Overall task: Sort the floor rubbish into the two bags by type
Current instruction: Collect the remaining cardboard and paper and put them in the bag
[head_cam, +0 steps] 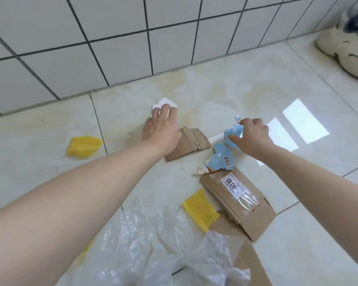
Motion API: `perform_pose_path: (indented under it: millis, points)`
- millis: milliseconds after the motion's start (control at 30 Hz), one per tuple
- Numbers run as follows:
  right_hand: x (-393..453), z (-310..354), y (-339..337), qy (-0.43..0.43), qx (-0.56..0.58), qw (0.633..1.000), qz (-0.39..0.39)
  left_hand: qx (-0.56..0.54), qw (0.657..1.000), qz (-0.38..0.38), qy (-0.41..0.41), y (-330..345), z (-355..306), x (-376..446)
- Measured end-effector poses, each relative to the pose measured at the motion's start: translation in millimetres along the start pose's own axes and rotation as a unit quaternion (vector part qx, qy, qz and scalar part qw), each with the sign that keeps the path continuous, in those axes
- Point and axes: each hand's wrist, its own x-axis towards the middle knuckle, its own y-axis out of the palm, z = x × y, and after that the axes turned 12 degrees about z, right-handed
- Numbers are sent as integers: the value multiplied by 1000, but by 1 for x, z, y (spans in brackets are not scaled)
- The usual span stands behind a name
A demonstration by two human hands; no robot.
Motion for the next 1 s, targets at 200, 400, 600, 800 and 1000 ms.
perform_pose_path:
  millis: [200,400,600,800,1000]
  points:
    - [23,-11,4,36,35,999,21,-36,991,89,-90,10,20,37]
    - [28,-20,5,25,0,998,51,-9,995,43,-92,34,24,31]
    - [18,-21,8,66,40,995,65,21,996,-13,-89,25,29,19]
    - [4,-24,13,9,68,995,76,-162,979,-48,-115,17,43,5]
    - [7,-24,2,23,105,992,61,-413,886,-118,-175,-5,46,-14]
